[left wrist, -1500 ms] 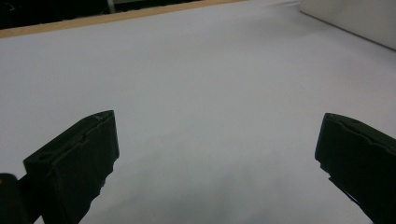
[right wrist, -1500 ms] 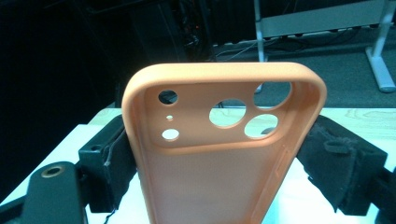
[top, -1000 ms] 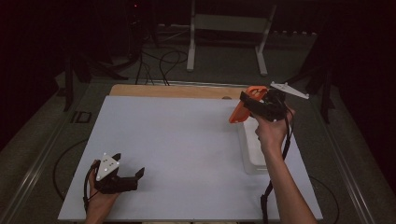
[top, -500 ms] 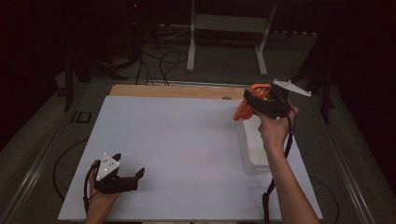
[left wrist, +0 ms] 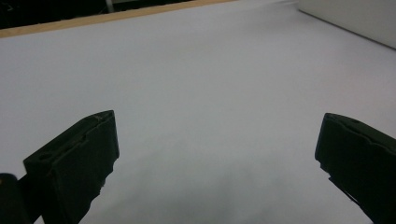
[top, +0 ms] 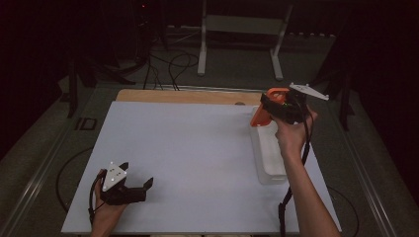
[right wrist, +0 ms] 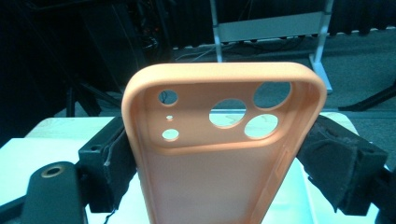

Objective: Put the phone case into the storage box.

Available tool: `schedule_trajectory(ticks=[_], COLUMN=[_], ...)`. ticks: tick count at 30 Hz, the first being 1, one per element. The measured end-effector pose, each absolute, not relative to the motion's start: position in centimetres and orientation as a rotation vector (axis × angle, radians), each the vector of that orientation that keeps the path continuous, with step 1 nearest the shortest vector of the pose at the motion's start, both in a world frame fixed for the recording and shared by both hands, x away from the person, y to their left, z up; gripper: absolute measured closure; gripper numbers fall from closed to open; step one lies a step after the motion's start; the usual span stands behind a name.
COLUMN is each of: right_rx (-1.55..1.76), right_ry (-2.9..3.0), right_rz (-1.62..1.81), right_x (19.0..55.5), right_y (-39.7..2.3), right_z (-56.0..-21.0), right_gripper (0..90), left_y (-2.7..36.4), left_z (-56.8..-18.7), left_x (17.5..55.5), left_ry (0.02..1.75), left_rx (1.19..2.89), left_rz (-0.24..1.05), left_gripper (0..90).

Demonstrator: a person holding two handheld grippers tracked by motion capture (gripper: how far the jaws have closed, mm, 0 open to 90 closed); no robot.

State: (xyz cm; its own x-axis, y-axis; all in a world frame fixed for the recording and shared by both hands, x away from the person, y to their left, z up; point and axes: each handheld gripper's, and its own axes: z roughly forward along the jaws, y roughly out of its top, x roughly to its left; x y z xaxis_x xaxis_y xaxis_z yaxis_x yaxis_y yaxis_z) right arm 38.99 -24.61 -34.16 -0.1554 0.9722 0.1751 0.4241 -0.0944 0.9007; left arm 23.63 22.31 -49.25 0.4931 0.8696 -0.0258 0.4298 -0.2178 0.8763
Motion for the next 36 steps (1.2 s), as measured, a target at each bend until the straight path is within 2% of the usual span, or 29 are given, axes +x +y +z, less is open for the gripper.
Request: schedule_trajectory(ticks=[36], right_rx=[1.544], right_ry=[1.606], right_rz=[1.045], right_x=[40.9], right_y=[-25.1], right_z=[-35.4], right_gripper=[16.9], left_y=[22.2], left_z=[-49.3], left_x=[23.6], left_ry=[1.086], left_rx=[1.837], left_rz=[0.615], left_gripper=[0.5])
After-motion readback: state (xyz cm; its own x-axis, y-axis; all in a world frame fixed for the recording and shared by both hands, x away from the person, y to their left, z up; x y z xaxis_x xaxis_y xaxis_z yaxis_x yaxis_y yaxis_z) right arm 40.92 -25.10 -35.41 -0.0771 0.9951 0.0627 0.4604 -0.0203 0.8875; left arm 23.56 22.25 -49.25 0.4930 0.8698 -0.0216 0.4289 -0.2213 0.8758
